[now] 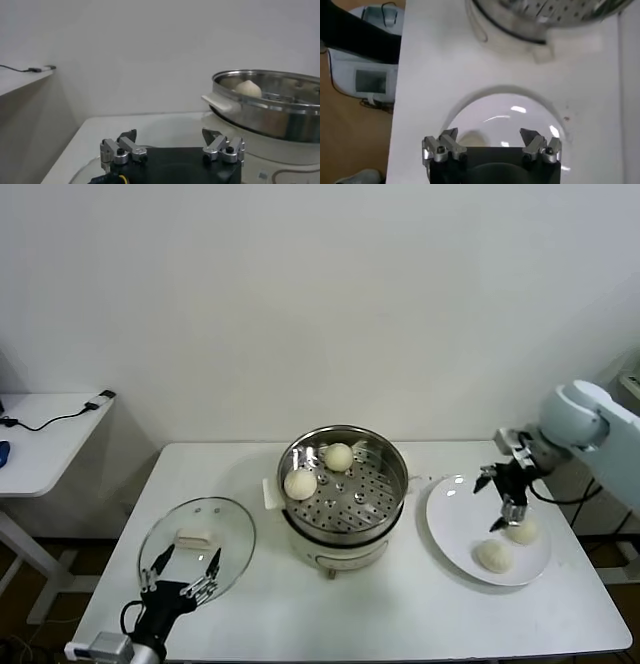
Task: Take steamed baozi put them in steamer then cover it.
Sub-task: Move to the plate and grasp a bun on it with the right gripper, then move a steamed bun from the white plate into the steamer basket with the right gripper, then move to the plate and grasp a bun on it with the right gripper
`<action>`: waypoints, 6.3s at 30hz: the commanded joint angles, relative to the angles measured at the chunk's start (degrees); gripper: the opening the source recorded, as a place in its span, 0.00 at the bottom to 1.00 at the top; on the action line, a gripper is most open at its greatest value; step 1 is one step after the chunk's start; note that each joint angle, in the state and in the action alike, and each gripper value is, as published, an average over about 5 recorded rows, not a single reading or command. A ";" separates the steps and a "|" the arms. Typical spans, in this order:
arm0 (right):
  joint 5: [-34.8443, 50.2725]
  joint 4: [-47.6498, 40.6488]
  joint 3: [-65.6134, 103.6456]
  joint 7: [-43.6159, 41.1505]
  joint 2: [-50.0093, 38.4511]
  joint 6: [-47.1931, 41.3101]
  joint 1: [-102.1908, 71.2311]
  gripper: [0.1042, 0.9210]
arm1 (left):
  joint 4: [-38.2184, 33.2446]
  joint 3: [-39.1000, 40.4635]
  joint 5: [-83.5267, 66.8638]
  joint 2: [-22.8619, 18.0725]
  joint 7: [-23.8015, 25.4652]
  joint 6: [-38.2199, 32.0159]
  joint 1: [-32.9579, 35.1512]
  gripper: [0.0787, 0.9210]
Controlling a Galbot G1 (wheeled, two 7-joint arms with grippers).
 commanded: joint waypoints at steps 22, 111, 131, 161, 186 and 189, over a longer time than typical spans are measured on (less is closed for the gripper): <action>-12.11 -9.65 10.61 3.91 4.91 6.17 -16.05 0.88 | 0.46 -0.31 0.04 0.02 -0.14 -0.08 0.96 0.88; -7.03 -11.27 -30.50 0.64 41.41 59.57 29.24 0.67 | 1.18 -1.76 0.67 -1.84 -1.26 -0.19 -4.79 0.88; -8.70 -5.77 -31.19 1.56 41.39 54.06 24.60 0.67 | 1.94 -1.59 0.39 -1.78 -1.18 -0.05 -5.54 0.88; 11.64 -7.48 -28.11 2.82 17.90 -0.51 36.82 0.88 | 2.52 0.13 1.36 -1.22 -0.98 0.04 -5.55 0.88; -14.96 -16.60 16.63 -0.02 5.28 10.04 -10.00 0.88 | 2.57 0.67 -0.26 -0.56 0.12 1.80 -3.24 0.88; -18.07 -20.07 18.75 0.94 7.73 13.37 -12.06 0.88 | 2.94 0.41 -0.05 -0.52 0.06 1.73 -2.63 0.88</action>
